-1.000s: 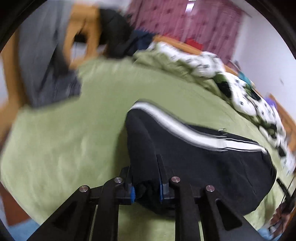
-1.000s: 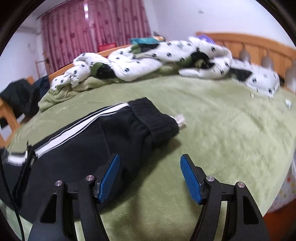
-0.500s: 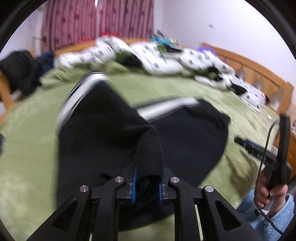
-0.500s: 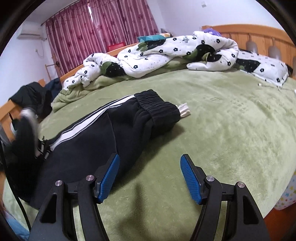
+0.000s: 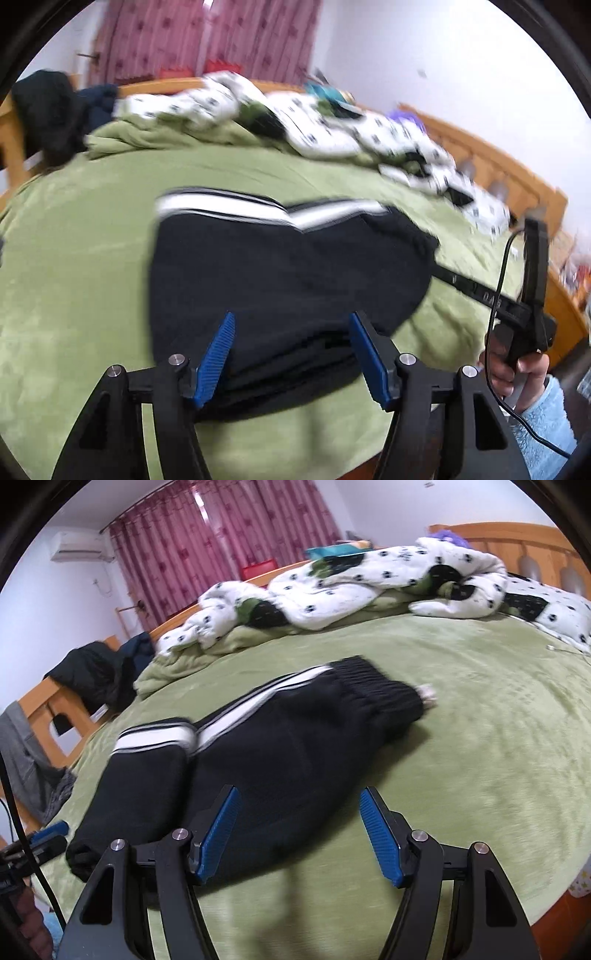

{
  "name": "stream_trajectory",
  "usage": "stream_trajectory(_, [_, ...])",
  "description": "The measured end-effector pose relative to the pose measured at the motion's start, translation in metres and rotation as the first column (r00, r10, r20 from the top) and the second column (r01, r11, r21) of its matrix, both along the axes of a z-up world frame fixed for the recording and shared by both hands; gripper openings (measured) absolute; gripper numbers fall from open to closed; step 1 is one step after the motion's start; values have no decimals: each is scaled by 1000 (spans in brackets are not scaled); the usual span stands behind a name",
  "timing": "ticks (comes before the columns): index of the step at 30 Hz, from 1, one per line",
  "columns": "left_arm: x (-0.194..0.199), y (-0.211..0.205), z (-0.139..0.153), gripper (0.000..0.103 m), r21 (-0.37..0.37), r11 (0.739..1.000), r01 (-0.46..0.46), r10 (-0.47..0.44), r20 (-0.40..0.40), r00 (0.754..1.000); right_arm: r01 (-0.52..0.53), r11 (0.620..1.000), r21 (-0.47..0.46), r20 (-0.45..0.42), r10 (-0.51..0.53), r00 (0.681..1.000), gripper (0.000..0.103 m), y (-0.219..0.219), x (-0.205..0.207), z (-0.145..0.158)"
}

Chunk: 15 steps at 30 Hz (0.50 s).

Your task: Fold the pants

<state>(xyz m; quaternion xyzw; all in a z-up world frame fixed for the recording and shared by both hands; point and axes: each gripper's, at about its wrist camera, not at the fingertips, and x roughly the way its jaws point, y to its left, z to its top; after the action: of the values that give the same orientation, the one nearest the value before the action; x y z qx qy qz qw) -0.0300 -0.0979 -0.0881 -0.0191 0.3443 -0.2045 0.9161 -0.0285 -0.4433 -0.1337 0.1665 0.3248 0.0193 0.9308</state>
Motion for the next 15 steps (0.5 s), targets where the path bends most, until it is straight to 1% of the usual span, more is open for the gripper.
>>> stream_trajectory(1, [-2, 18, 2, 62, -9, 1000, -22, 22, -4, 1000, -19, 1000, 0, -4, 19, 1000, 67, 8, 0, 2])
stream_trajectory(2, [0, 31, 4, 62, -2, 999, -50, 50, -15, 999, -57, 998, 6, -19, 57, 998, 67, 21, 2, 4])
stream_trajectory(4, [2, 60, 5, 58, 19, 991, -132, 132, -39, 990, -83, 996, 20, -35, 83, 996, 67, 37, 3, 6])
stream_trajectory(5, [4, 71, 5, 54, 9, 989, -151, 151, -49, 987, -96, 995, 31, -34, 97, 995, 67, 48, 2, 9])
stream_trajectory(7, [3, 95, 4, 54, -15, 978, -210, 209, -67, 976, -110, 994, 30, -19, 110, 994, 67, 61, 0, 15])
stream_trajectory(8, [2, 107, 3, 50, -43, 974, -225, 221, -82, 972, -105, 994, 6, -15, 105, 994, 67, 69, 0, 18])
stream_trajectory(9, [3, 113, 2, 49, -66, 973, -223, 216, -95, 972, -78, 996, -34, -23, 77, 997, 67, 76, 2, 22])
stream_trajectory(10, [1, 121, 0, 49, -84, 969, -231, 222, -105, 970, -69, 997, -44, -40, 67, 997, 67, 79, 4, 24])
stream_trajectory(11, [0, 126, -2, 49, -84, 966, -244, 235, -101, 967, -87, 996, -25, -86, 85, 993, 67, 81, 11, 24])
stream_trajectory(12, [-2, 131, -3, 48, -81, 963, -256, 249, -93, 964, -130, 991, 39, -141, 134, 981, 67, 82, 19, 21])
stream_trajectory(13, [-3, 136, -4, 48, -78, 963, -259, 252, -87, 964, -147, 984, 97, -175, 163, 971, 63, 82, 25, 18])
stream_trajectory(14, [-3, 139, -5, 48, -80, 963, -257, 250, -89, 964, -137, 983, 119, -199, 159, 967, 60, 81, 29, 16])
stream_trajectory(15, [-2, 141, -6, 48, -86, 963, -256, 248, -94, 964, -128, 986, 111, -210, 149, 966, 57, 83, 30, 15])
